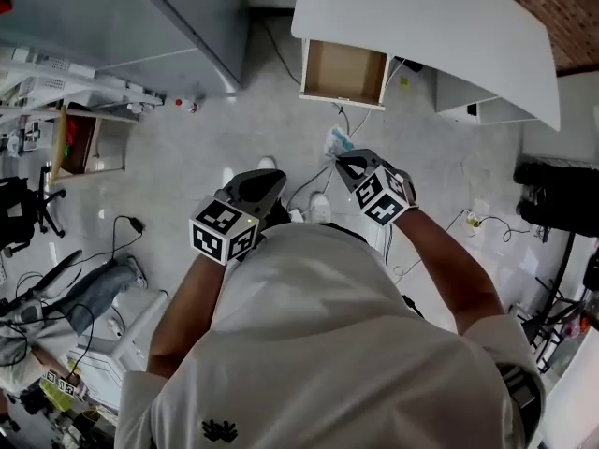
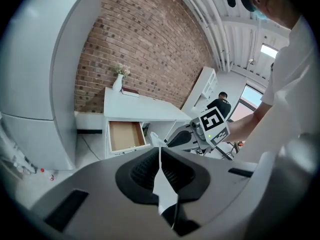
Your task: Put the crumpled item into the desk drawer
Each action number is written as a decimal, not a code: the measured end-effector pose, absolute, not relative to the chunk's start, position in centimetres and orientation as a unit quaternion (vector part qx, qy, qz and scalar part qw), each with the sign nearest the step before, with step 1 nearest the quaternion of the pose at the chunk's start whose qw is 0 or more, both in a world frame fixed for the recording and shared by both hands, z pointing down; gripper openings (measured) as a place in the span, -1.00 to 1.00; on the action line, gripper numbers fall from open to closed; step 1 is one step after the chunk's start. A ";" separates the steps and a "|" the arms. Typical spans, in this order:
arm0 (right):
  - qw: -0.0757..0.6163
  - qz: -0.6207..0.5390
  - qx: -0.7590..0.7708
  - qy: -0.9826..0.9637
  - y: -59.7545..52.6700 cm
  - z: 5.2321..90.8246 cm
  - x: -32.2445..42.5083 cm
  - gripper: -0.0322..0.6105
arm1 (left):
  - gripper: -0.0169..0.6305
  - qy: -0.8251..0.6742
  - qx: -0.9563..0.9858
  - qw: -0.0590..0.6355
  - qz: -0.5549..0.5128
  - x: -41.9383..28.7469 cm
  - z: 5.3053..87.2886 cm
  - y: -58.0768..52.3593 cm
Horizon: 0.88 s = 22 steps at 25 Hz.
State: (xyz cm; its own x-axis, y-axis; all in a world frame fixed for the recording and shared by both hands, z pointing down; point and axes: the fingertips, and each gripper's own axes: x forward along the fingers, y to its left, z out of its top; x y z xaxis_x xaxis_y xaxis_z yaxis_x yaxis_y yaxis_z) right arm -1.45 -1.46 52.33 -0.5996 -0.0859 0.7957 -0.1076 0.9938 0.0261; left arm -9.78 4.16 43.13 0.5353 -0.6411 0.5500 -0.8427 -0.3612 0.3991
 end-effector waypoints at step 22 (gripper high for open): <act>0.540 0.099 0.239 -0.801 -27.0 68.8 -9.0 -0.81 | -0.85 -0.324 0.846 0.365 0.213 -24.2 48.8 -10.9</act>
State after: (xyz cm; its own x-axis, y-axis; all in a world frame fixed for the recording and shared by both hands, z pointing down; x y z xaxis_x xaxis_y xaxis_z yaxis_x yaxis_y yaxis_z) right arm -9.02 -26.96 68.76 -0.3034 -0.2755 0.9122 -0.4895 0.8664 0.0988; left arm -24.20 -10.91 48.77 0.6992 -0.3938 0.5967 -0.7042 -0.5233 0.4798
